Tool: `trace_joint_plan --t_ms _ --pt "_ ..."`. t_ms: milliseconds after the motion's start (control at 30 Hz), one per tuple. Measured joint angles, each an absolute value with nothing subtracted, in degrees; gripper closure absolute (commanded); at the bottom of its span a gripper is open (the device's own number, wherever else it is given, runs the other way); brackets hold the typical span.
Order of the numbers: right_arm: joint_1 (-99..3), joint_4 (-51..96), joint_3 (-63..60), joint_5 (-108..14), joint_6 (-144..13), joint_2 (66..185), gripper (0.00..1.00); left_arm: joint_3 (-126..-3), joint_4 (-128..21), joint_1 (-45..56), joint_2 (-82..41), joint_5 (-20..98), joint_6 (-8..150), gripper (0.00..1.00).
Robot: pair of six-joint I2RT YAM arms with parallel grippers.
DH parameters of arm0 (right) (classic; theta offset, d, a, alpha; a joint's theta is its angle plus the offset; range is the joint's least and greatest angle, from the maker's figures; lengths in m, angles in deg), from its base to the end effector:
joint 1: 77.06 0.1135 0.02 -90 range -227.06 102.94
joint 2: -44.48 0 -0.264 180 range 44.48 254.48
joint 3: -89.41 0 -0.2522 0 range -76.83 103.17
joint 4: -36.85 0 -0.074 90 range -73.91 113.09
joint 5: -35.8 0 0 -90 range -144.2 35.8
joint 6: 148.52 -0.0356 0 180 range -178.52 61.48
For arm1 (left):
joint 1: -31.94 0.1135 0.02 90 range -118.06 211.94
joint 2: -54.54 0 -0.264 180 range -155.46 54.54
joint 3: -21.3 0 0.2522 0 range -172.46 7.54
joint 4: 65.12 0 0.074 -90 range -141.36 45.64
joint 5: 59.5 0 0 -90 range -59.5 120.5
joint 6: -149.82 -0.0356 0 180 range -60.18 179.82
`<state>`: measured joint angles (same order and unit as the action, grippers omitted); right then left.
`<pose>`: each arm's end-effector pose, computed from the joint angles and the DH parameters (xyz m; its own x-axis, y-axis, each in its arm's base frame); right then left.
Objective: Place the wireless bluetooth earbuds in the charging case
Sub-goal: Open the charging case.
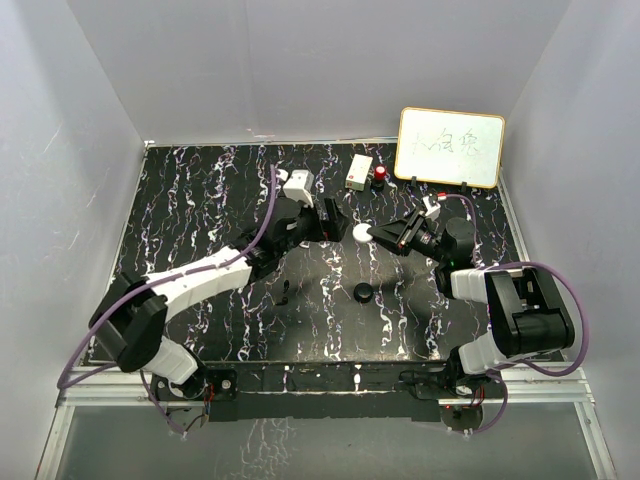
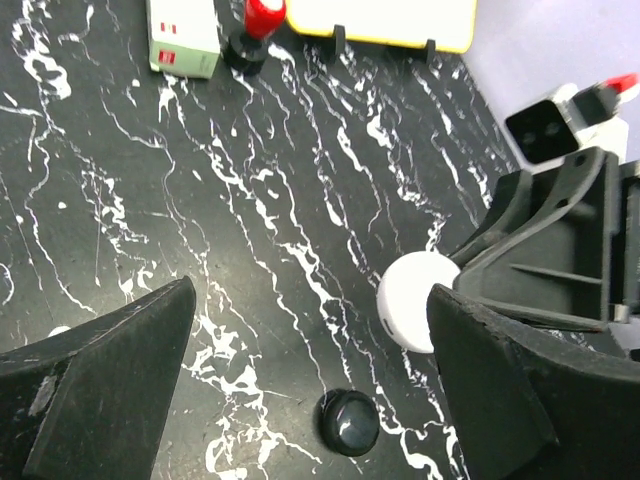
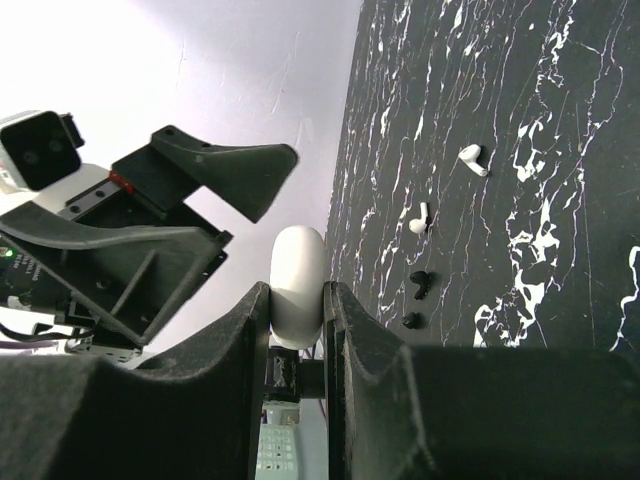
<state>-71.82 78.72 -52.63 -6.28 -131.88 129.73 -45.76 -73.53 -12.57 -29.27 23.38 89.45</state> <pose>0.2631 0.0507 0.1820 -0.7906 0.5723 -0.2179 -0.1381 0.1800 0.9739 0.2464 -0.2360 0.2874 -0.3906 -0.3040 -0.8689 0.4775 0.7401 -0.4735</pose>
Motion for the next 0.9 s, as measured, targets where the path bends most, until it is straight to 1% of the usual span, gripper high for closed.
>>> trace_joint_plan --t_ms 167,900 --pt "-71.82 78.31 -52.60 -6.28 -131.86 129.45 1.00 -46.26 -72.74 -12.87 -33.05 25.22 89.54 0.01" --pt "-71.86 79.12 -52.17 -6.24 -133.06 129.30 1.00 -46.63 -73.23 -13.29 -37.09 26.90 90.80 0.01"
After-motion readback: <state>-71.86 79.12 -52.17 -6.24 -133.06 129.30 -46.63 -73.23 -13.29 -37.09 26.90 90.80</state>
